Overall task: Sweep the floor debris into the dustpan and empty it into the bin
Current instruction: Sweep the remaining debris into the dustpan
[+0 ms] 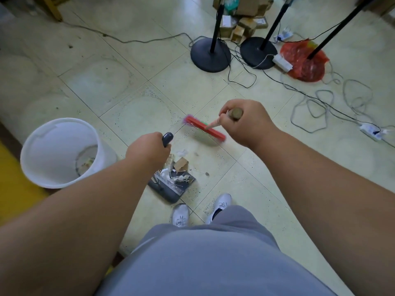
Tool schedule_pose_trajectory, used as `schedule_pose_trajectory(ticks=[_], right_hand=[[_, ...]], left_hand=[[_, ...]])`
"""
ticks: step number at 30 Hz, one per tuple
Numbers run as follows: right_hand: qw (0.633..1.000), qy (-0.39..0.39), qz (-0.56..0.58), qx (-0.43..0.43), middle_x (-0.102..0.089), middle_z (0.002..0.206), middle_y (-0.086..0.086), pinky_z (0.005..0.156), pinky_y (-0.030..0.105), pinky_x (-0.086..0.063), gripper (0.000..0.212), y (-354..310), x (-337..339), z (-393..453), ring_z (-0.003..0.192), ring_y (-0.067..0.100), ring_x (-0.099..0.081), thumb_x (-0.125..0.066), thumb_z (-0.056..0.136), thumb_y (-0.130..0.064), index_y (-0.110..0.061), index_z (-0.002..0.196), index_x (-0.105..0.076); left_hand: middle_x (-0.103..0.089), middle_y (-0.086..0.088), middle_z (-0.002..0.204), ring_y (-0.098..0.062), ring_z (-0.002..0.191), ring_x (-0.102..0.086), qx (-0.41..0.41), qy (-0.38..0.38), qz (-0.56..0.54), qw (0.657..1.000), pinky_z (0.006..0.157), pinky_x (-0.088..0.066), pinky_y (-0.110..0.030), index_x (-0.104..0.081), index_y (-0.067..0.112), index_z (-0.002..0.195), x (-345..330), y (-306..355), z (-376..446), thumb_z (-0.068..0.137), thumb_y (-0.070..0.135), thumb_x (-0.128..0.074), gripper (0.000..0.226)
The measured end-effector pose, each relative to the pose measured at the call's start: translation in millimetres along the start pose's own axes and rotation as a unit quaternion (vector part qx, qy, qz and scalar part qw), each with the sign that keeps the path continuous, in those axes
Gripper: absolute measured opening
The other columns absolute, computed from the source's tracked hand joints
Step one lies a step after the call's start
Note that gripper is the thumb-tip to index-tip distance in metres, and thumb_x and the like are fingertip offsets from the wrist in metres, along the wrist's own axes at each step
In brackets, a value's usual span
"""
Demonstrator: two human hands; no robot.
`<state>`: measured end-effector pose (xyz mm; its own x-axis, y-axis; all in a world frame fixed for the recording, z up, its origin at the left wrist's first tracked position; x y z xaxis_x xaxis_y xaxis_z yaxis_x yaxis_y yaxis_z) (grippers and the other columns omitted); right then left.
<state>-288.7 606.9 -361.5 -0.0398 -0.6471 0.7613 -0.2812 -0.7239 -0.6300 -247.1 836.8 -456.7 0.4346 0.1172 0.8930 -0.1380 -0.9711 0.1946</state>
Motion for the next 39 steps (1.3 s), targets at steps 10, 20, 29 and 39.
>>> schedule_pose_trajectory(ticks=[10,20,29,39], right_hand=[[0.997,-0.036,-0.012,-0.074,-0.067,0.080,0.000,0.065,0.030,-0.052,0.013,33.5,-48.9,6.2,0.079,0.023,-0.063,-0.062,0.086,-0.029,-0.021,0.084,-0.071],[0.979,-0.035,0.165,-0.112,-0.070,0.069,0.011,0.069,0.049,-0.059,0.018,-15.8,-53.8,-16.0,0.076,0.031,-0.071,-0.057,0.075,-0.025,-0.011,0.071,-0.068],[0.950,-0.025,0.277,-0.140,-0.070,0.074,0.028,0.070,0.058,-0.058,0.016,-43.1,-21.6,-21.7,0.057,0.026,-0.067,-0.054,0.083,-0.007,0.008,0.082,-0.060],[0.990,0.074,0.096,-0.076,-0.068,0.076,0.021,0.059,0.051,-0.056,0.032,-46.3,-11.6,-22.6,0.075,0.040,-0.064,-0.052,0.074,-0.031,0.001,0.078,-0.057]], left_hand=[[-0.054,-0.002,0.069,-0.027,0.059,-0.055,-0.013,0.002,0.022,1.000,0.056,-0.042,-0.028,-0.046,0.021,0.079,-3.3,-7.4,-2.6,0.095,0.037,-0.045,0.023],[-0.055,-0.002,0.073,-0.025,0.068,-0.057,-0.034,0.011,0.022,0.999,0.057,-0.039,-0.028,-0.053,0.017,0.089,4.9,-0.4,9.1,0.097,0.038,-0.042,0.025],[-0.057,-0.002,0.073,-0.021,0.066,-0.058,-0.042,0.004,0.016,0.999,0.057,-0.043,-0.028,-0.053,0.017,0.088,8.8,-6.4,5.1,0.096,0.039,-0.046,0.024],[-0.053,0.000,0.067,-0.020,0.059,-0.052,-0.047,0.005,0.026,0.999,0.053,-0.037,-0.026,-0.044,0.022,0.075,7.5,-22.8,-9.3,0.095,0.037,-0.047,0.025]])
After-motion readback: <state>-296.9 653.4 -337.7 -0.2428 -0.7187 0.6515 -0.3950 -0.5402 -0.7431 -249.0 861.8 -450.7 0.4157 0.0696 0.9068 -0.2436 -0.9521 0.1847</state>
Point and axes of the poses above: each hand's wrist, its own z-axis towards the middle knuckle, its own x-axis out of the back of the hand, y = z × x, the point moved 3 cm from there along z, towards the middle knuckle
